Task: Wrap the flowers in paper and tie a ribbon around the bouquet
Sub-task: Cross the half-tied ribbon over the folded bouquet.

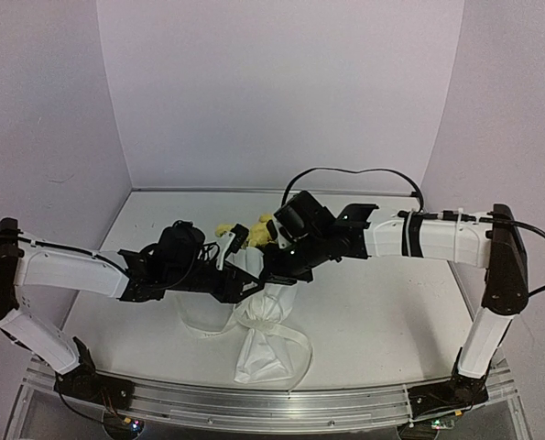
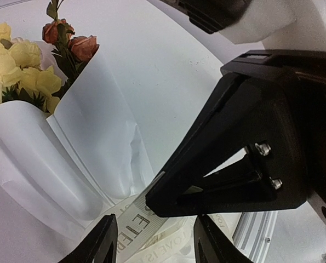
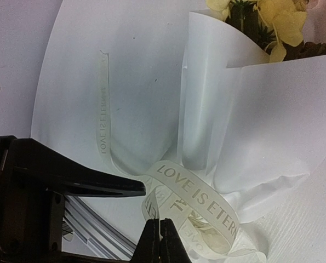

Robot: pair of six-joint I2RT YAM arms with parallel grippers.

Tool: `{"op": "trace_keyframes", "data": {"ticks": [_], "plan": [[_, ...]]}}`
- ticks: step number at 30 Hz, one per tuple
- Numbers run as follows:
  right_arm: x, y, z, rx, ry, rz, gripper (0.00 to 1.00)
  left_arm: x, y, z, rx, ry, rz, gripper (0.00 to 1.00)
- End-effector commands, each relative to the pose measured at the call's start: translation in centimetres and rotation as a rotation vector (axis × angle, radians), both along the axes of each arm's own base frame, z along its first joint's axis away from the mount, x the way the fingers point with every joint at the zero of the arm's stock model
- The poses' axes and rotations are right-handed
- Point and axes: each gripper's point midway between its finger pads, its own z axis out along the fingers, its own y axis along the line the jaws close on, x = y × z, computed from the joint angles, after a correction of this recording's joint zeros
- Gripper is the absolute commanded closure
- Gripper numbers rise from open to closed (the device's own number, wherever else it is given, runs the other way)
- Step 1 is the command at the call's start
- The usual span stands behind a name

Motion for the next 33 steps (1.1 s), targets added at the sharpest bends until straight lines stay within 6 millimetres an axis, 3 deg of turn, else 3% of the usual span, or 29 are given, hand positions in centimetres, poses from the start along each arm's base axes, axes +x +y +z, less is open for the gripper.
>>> {"op": "trace_keyframes", "data": {"ticks": [1, 15, 18, 21, 23, 28, 33], "plan": [[0.2, 1.4, 1.8, 0.068, -0.004, -0.001, 1.00, 0.8, -1.4, 0.4, 0.021, -0.034, -0.042, 0.52], [0.4, 2.2, 1.8, 0.083, 0.018, -0.006, 1.00, 0.1, -1.8, -0.3, 0.015, -0.013, -0.082, 0.53], [0.3, 2.4, 1.8, 0.088, 0.027, -0.005, 1.00, 0.7, -1.9, -0.5, 0.024, -0.015, -0.058, 0.61], [0.2, 2.0, 1.7, 0.081, 0.025, -0.007, 1.00, 1.1, -2.1, -0.5, 0.016, -0.009, -0.039, 0.77], [0.1, 1.6, 1.7, 0.075, 0.018, -0.011, 0.99, 1.3, -2.2, -0.6, 0.010, -0.003, -0.029, 0.83], [-0.2, -0.5, 2.0, 0.047, -0.036, -0.017, 0.73, 1.5, -1.8, -1.0, 0.002, 0.020, 0.010, 1.00], [-1.3, -3.1, 1.5, -0.001, -0.104, 0.010, 0.56, 2.2, -1.0, -1.0, 0.004, 0.030, 0.085, 1.00]]}}
